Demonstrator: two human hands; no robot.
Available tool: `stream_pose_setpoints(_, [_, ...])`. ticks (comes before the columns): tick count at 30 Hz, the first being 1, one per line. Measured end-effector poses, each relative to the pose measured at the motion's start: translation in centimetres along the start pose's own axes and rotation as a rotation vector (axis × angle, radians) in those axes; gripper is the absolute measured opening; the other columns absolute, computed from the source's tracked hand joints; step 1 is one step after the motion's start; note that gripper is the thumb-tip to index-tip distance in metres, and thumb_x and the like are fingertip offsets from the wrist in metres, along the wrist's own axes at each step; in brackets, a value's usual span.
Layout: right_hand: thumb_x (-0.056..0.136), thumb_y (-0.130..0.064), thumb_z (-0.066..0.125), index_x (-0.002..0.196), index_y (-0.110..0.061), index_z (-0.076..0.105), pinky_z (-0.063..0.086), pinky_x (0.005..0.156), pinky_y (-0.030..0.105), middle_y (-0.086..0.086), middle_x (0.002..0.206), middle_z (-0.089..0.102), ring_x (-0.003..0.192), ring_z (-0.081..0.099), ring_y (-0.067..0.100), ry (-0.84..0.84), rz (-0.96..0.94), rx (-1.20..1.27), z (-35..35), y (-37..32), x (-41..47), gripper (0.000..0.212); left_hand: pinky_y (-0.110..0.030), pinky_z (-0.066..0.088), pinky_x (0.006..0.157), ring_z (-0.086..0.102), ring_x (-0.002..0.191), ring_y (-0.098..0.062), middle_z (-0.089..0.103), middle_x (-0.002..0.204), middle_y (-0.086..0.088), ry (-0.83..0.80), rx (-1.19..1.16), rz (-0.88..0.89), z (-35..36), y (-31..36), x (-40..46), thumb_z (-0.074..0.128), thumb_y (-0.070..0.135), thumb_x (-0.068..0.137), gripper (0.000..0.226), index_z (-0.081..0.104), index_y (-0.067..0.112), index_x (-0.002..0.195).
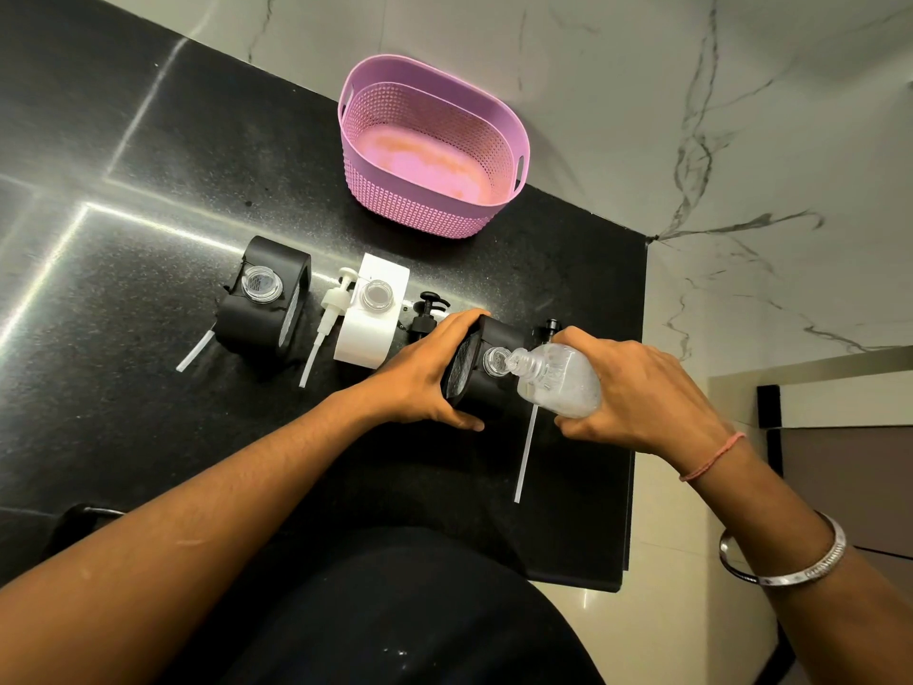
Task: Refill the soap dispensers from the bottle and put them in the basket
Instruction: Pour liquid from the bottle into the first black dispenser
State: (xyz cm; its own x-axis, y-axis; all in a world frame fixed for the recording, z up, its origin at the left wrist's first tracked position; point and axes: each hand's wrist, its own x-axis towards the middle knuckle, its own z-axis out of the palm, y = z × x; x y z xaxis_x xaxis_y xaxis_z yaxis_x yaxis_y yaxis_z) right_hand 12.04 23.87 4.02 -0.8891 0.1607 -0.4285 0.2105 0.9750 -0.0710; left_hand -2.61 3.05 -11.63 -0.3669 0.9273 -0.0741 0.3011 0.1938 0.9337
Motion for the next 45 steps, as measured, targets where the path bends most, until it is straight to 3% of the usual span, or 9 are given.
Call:
stream_pose_setpoints(19, [0.071,-0.059,0.085,0.137,-0.037,0.041,0.053,0.075,0.026,-0.012,0.11,0.059,0.093,0.06,0.012,-0.004,0.0,-0.005,-0.23,-0.18,-0.05,0.082,-0.05,0.049,0.114,0.05,0.138,-0.014,0.037,0.154,0.02,-0.004,0.005,0.005,0.03,-0.1,0.07,0.103,0.043,0.058,0.13,0.021,0.04,0.159])
stream_pose_setpoints(40, [0.071,-0.06,0.084,0.136,-0.038,0.041,0.058,0.076,0.031,-0.011,0.109,0.06,0.092,0.061,0.014,-0.021,0.014,-0.004,-0.57,-0.48,-0.08,0.081,-0.05,0.048,0.114,0.049,0.139,-0.014,0.038,0.154,0.019,-0.015,-0.007,0.0,-0.07,-0.06,0.02,0.103,0.042,0.059,0.129,0.021,0.038,0.159])
stream_pose_setpoints(45, [0.07,-0.059,0.084,0.134,-0.038,0.041,0.06,0.077,0.037,-0.009,0.109,0.063,0.093,0.064,0.018,-0.009,0.014,-0.011,-0.58,-0.65,-0.16,0.079,-0.048,0.049,0.114,0.05,0.138,-0.014,0.038,0.154,0.018,-0.011,-0.006,-0.001,-0.02,-0.08,0.02,0.103,0.041,0.059,0.129,0.022,0.037,0.159])
